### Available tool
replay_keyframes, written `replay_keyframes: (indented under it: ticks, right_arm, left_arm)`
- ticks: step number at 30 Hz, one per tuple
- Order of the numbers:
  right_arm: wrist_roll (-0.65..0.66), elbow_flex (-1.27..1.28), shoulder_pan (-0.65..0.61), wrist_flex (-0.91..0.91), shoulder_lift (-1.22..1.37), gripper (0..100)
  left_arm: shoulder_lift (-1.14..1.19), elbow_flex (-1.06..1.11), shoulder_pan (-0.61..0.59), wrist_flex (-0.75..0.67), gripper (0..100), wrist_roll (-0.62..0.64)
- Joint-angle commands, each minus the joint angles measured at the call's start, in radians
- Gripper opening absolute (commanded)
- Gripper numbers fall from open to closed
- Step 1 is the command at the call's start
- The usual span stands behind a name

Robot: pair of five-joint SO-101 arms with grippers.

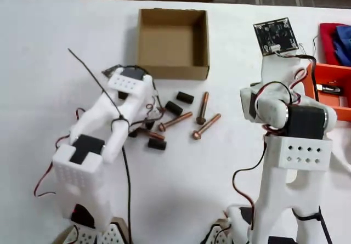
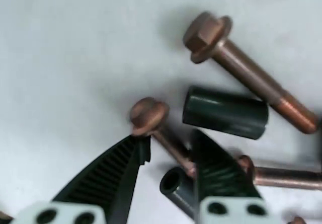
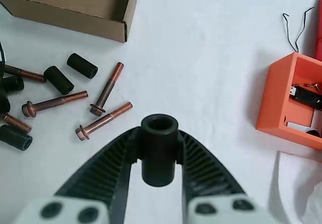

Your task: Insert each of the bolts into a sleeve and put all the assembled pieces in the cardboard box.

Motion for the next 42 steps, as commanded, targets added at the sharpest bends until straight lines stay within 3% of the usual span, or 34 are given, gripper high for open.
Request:
replay_keyframes:
  ticks: [1, 6, 16, 25, 31, 33, 37, 39, 42]
  right_arm:
    - [0.002, -0.006, 0.008, 0.001, -0.024, 2.2]
    - [0.002, -0.006, 0.008, 0.004, -0.028, 2.2]
    - [0.002, -0.006, 0.01, 0.004, -0.028, 2.2]
    - [0.002, -0.006, 0.008, 0.004, -0.03, 2.2]
    - [0.002, -0.006, 0.005, 0.004, -0.03, 2.2]
    - [0.002, -0.006, 0.005, 0.002, -0.03, 2.2]
    - [0.002, -0.006, 0.004, 0.001, -0.03, 2.2]
    - [0.002, -0.006, 0.004, 0.001, -0.03, 2.2]
    - [0.002, -0.006, 0.004, 0.001, -0.028, 2.2]
  left_arm:
    - [0.037, -0.001, -0.006, 0.003, 6, -0.003]
    - [0.04, -0.001, -0.006, 0.009, 6, -0.026]
    - [-0.075, -0.044, -0.018, 0.009, 6, -0.496]
    - [-0.265, -0.117, -0.118, 0.014, 6, -0.516]
    - [-0.35, -0.111, -0.235, 0.192, 6, -0.554]
    - [-0.35, -0.093, -0.261, 0.273, 6, -0.692]
    - [-0.35, -0.033, -0.362, 0.31, 6, -1.097]
    - [-0.35, -0.007, -0.44, 0.249, 6, -1.247]
    - [-0.348, 0.048, -0.529, 0.104, 6, -1.361]
